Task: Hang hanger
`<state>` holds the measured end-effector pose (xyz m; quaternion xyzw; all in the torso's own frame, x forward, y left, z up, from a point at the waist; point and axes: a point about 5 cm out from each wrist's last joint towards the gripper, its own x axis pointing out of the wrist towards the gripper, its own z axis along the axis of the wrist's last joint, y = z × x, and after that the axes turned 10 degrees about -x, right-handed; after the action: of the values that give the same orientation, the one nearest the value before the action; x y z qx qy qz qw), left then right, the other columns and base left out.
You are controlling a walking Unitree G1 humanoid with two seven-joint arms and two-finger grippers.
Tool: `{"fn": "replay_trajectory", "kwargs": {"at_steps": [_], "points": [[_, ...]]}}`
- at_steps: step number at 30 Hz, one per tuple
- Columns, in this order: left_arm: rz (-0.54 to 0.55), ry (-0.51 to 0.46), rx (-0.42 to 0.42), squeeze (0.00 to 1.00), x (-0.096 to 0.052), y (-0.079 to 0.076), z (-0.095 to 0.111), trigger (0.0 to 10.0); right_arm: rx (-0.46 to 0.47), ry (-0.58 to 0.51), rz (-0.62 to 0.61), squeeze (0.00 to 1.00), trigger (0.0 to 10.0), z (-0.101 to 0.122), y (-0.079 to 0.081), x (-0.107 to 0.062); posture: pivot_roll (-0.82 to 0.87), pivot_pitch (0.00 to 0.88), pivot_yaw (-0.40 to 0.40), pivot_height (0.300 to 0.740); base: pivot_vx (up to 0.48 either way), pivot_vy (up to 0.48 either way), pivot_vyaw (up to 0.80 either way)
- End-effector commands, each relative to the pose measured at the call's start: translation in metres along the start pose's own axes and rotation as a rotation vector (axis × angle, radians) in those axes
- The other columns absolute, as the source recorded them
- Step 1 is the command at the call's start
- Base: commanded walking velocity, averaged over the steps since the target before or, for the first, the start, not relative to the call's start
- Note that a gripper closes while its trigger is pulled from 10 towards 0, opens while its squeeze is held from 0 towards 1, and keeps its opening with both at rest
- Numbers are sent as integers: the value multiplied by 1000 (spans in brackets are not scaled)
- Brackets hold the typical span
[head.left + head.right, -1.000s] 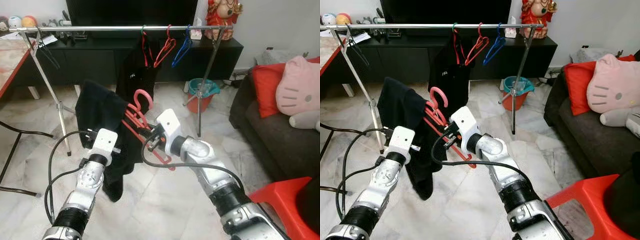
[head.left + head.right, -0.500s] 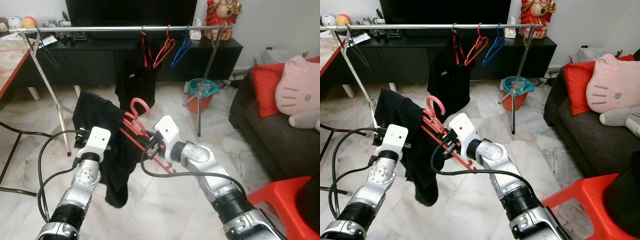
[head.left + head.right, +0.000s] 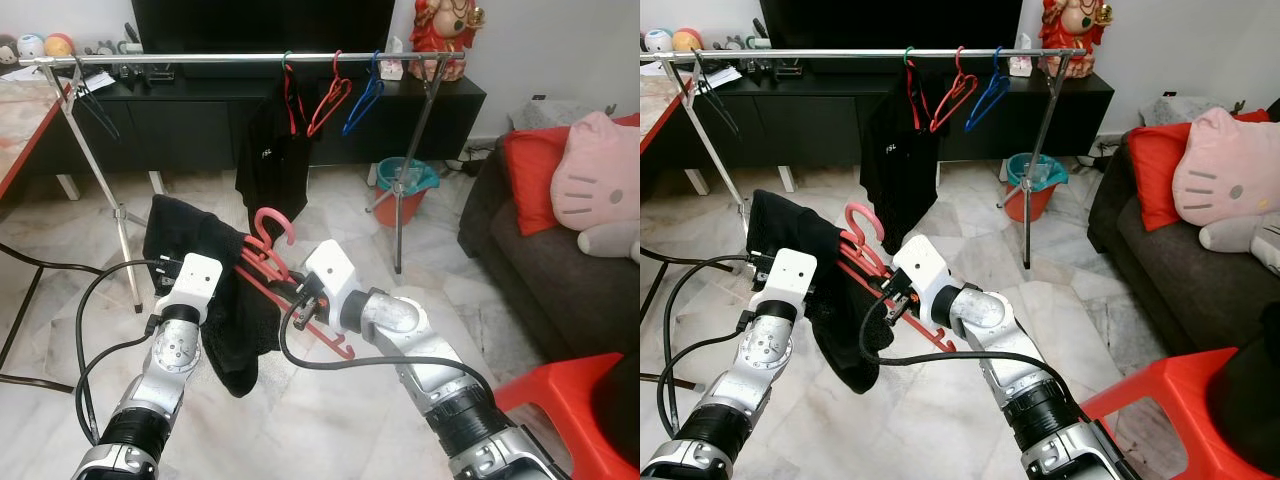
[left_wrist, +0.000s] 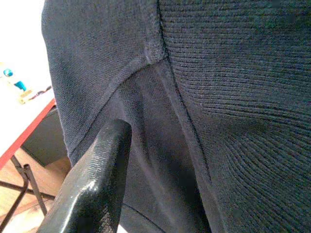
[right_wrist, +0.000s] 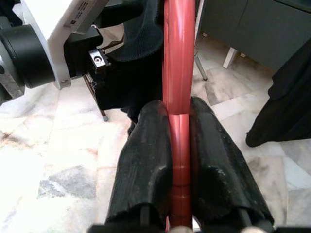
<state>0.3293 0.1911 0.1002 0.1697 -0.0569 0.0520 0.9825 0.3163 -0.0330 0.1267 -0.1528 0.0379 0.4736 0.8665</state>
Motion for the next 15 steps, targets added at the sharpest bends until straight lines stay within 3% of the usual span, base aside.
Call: {"fn": "replay_trajectory", "kwargs": {"at_steps": [1, 15], "points": [[-15, 2, -2, 0, 1, -2, 0, 0, -46, -44, -20, 0, 0, 14, -5, 0, 120, 0, -41, 740, 0, 0, 0], [-54, 14, -9, 0, -2, -2, -3, 0, -62, 3, -67, 0, 0, 6, -12, -3, 123, 0, -33, 740, 0, 0, 0]]}}
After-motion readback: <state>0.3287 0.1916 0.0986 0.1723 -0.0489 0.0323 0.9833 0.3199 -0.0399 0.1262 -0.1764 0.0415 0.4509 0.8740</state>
